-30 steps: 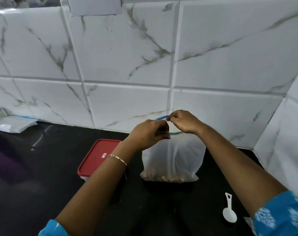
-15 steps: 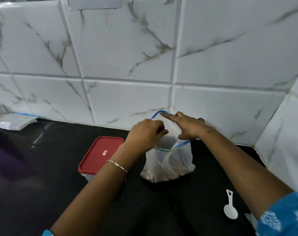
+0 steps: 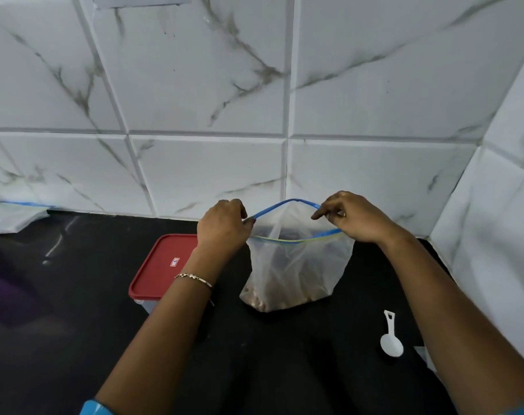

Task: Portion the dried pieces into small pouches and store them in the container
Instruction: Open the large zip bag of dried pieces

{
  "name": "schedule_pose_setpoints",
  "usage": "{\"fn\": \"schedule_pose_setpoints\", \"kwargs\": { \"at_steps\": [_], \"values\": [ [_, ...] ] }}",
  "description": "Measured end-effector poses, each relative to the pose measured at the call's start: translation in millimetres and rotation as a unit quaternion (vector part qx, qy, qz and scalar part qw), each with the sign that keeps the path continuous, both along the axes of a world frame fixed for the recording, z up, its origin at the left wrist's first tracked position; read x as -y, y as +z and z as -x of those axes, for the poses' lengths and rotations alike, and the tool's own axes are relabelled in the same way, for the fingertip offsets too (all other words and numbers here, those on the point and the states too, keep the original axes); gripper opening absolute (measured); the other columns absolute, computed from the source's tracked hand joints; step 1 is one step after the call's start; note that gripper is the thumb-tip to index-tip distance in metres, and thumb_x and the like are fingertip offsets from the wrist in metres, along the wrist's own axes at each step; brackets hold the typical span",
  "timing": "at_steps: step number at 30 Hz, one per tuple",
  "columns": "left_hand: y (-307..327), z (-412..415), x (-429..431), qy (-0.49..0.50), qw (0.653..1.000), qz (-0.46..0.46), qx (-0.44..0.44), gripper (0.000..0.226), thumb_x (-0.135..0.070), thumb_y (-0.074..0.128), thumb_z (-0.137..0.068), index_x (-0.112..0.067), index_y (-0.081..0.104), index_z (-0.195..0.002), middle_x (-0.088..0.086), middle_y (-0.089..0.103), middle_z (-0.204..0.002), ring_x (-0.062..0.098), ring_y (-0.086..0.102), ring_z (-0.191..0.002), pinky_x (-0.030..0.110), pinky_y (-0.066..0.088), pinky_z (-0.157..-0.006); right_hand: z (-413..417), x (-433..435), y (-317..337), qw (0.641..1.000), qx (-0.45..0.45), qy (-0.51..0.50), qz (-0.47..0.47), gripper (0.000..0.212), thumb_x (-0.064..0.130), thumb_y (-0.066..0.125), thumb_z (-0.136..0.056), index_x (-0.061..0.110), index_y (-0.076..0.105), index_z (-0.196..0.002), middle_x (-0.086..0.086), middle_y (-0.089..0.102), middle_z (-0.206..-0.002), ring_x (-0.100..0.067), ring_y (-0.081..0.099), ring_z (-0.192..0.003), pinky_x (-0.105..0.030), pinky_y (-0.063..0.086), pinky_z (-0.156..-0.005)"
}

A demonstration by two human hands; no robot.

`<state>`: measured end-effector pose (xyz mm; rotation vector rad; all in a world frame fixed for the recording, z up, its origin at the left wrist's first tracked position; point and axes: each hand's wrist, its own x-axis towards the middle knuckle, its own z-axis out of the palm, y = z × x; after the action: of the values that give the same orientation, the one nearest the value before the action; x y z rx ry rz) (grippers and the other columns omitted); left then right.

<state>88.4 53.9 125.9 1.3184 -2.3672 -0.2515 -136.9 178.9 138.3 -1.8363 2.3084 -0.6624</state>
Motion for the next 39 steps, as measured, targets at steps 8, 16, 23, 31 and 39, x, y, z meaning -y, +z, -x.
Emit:
{"fn": "schedule_pose_setpoints", "kwargs": {
  "at_steps": [8, 16, 23, 31, 39],
  "values": [
    [-4.6, 1.5, 2.3, -0.035, 0.999, -0.028, 0.015, 0.019, -0.030, 0.062, -0.089, -0.016, 0.069, -0.102, 0.007, 0.062, -0.106, 0.027, 0.059, -0.099, 0.030, 0.043, -0.077, -5.5, -32.9, -8.9, 0.991, -0.041, -0.057, -0.114, 0.081, 0.041, 0.071, -0.083, 0.053, 0.022, -0.146, -0.008, 0.034, -0.146, -0.030, 0.044, -0.125, -0.039, 0.042, -0.098],
    [-3.1, -1.4, 3.5, -0.045, 0.860, -0.325, -0.390, 0.015, -0.006, 0.062, -0.092, -0.010, 0.065, -0.078, 0.006, 0.066, -0.076, 0.021, 0.062, -0.072, 0.036, 0.056, -0.076, -25.5, -37.1, -12.6, 0.992, 0.013, -0.106, 0.068, 0.056, 0.006, 0.056, -0.091, 0.030, 0.042, -0.140, -0.006, 0.061, -0.114, -0.023, 0.057, -0.089, -0.026, 0.037, -0.071],
    [-2.2, -7.3, 2.2, -0.042, 0.648, -0.531, -0.545, 0.023, -0.005, 0.044, -0.099, -0.006, 0.062, -0.085, -0.001, 0.068, -0.065, 0.016, 0.067, -0.071, 0.028, 0.056, -0.067, -23.4, -25.3, -17.3, 0.880, 0.316, -0.209, 0.286, 0.028, 0.008, 0.083, -0.071, 0.016, 0.062, -0.087, 0.009, 0.063, -0.081, -0.012, 0.062, -0.076, -0.030, 0.054, -0.073],
    [-13.5, -9.3, -16.8, 0.038, 0.524, -0.633, -0.569, 0.031, 0.008, 0.032, -0.097, 0.005, 0.059, -0.081, 0.012, 0.061, -0.072, 0.022, 0.063, -0.060, 0.032, 0.058, -0.055, -31.2, -30.8, -43.6, 0.800, 0.487, -0.232, 0.263, 0.012, 0.011, 0.074, -0.083, 0.011, 0.070, -0.072, -0.006, 0.068, -0.067, -0.018, 0.063, -0.064, -0.038, 0.055, -0.075],
    [-36.5, -17.3, -4.2, 0.152, 0.526, -0.628, -0.552, 0.024, 0.008, 0.029, -0.072, -0.003, 0.050, -0.079, 0.006, 0.039, -0.067, 0.015, 0.038, -0.055, 0.021, 0.034, -0.065, -39.8, -38.9, -39.2, 0.566, 0.781, -0.211, 0.160, 0.019, 0.016, 0.050, -0.099, 0.010, 0.062, -0.085, 0.002, 0.064, -0.056, -0.008, 0.065, -0.050, -0.026, 0.058, -0.051]
  ]
}}
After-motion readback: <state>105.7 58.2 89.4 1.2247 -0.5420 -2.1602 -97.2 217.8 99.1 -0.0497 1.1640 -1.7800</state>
